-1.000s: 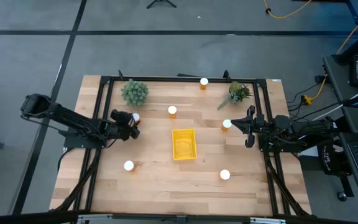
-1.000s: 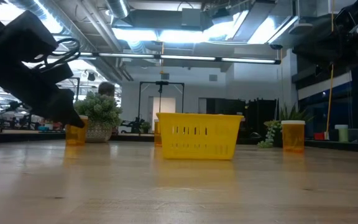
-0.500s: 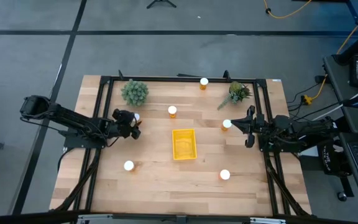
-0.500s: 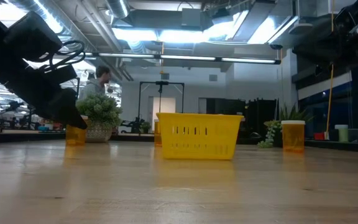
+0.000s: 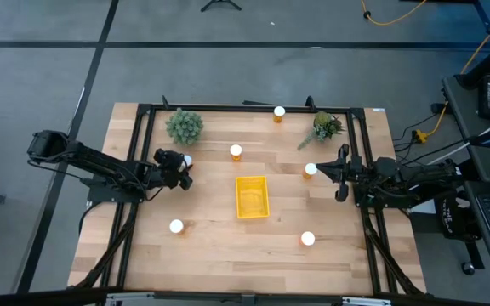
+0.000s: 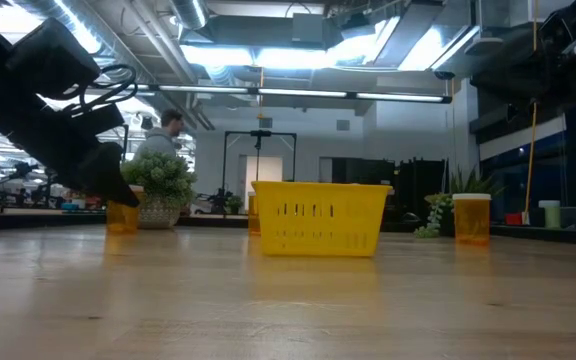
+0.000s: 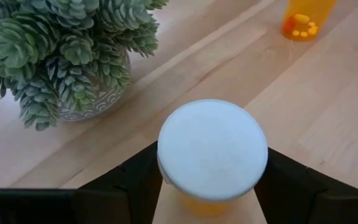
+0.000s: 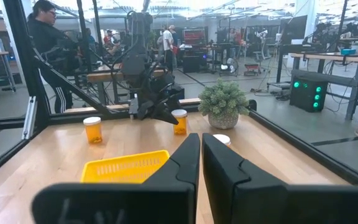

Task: Pick and place pill bottles into a basket
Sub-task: Put the orange pill bottle into the yellow bin

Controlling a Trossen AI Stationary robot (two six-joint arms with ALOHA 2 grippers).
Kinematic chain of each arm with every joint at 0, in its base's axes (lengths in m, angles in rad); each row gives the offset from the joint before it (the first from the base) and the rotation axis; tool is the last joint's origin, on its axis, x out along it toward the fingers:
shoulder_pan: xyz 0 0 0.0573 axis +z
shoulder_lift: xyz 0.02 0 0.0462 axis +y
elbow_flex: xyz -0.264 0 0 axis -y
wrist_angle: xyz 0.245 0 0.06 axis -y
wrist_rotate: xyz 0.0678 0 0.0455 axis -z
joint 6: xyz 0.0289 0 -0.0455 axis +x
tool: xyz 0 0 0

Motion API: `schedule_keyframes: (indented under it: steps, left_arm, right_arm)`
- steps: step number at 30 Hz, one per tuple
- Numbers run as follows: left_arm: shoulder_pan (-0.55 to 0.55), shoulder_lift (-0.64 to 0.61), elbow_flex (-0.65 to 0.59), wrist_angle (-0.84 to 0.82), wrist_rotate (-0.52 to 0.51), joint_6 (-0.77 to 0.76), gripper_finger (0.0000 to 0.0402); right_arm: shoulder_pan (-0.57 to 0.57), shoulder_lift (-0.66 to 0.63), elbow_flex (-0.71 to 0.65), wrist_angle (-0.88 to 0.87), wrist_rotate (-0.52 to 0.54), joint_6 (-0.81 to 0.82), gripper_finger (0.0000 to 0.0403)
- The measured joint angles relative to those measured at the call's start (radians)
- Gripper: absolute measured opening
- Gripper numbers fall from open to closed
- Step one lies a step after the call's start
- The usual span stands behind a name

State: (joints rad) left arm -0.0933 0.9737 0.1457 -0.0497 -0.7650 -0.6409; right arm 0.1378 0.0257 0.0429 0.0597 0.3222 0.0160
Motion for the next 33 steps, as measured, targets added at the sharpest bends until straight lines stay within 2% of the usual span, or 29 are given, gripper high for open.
schedule_keyframes:
  steps: [9, 22, 27, 33]
  left_arm:
    - [0.0, 0.0, 0.0, 0.008, 0.0, 0.0, 0.0221]
    - [-0.003, 0.0, 0.0, 0.05, 0.009, 0.022, 0.0209]
    - [-0.003, 0.0, 0.0, 0.163, 0.07, 0.112, 0.0208]
    - [-0.003, 0.0, 0.001, 0.338, 0.224, 0.206, 0.0208]
  right_arm:
    - [0.0, 0.0, 0.0, 0.0, 0.0, 0.0, 0.0023]
    - [0.0, 0.0, 0.0, 0.0, 0.0, 0.001, 0.0023]
    - [0.0, 0.0, 0.0, 0.0, 0.0, 0.001, 0.0023]
    - [0.0, 0.0, 0.0, 0.0, 0.0, 0.001, 0.0023]
